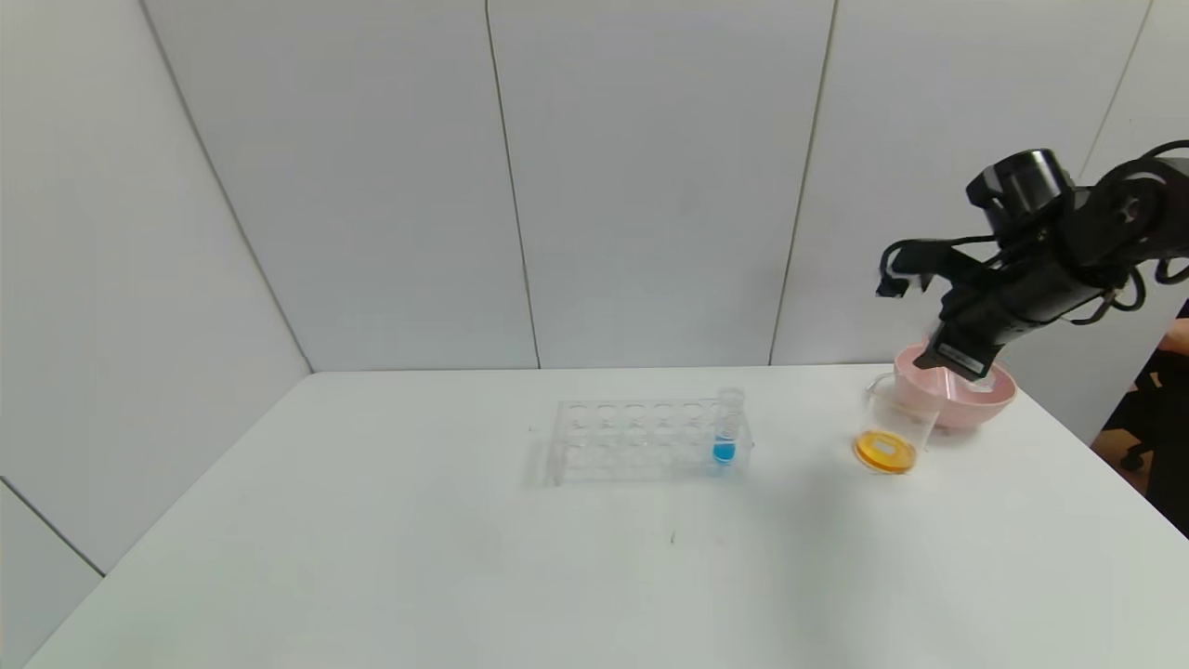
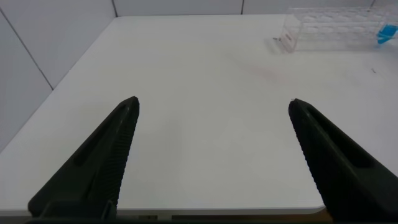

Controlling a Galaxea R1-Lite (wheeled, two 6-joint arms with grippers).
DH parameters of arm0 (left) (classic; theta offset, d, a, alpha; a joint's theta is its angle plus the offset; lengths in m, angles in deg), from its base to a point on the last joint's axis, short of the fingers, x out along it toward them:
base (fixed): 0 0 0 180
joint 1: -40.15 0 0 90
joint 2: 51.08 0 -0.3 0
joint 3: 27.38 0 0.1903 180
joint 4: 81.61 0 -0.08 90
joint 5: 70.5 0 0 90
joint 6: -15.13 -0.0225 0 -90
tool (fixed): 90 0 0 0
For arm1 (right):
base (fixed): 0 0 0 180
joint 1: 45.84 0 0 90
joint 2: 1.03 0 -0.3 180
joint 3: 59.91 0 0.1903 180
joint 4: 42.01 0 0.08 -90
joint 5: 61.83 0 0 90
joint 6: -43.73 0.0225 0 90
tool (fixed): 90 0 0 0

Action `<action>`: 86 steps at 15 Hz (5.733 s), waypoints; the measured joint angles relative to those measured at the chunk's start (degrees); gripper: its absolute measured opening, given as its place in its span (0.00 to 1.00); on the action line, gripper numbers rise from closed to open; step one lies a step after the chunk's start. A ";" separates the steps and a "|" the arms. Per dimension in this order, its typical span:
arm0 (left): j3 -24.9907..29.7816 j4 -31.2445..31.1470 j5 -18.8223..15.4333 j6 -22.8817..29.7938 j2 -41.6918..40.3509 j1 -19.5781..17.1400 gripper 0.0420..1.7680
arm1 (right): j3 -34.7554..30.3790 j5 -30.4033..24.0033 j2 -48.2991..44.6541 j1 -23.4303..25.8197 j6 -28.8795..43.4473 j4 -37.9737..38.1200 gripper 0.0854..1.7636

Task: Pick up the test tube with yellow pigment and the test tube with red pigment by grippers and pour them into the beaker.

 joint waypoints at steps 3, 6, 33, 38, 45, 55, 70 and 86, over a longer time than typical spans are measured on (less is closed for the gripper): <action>0.00 0.00 0.00 -0.02 0.00 0.00 0.97 | -0.34 -10.39 -3.22 5.89 2.16 -0.88 0.29; 0.00 0.00 0.00 0.00 0.00 0.00 0.97 | -1.61 -18.76 -6.78 10.83 8.68 -0.93 0.29; 0.00 0.00 0.00 -0.02 0.00 0.00 0.97 | -26.86 -2.40 4.34 12.07 46.64 -69.63 0.29; 0.00 0.00 0.00 0.00 0.00 0.00 0.97 | -26.71 -2.04 8.03 11.31 47.92 -69.68 0.29; 0.00 0.00 0.00 0.00 0.00 0.00 0.97 | -26.22 -1.99 10.26 10.80 47.99 -69.62 0.29; 0.00 0.00 0.00 0.00 0.00 0.00 0.97 | -26.42 -1.96 10.53 11.12 48.02 -68.06 0.48; 0.00 0.00 0.00 -0.02 0.00 0.00 0.97 | -27.47 0.13 6.84 6.05 48.71 -69.00 0.89; 0.00 0.00 0.00 0.00 0.00 0.00 0.97 | -62.74 3.69 -40.22 -6.21 49.09 -69.49 0.96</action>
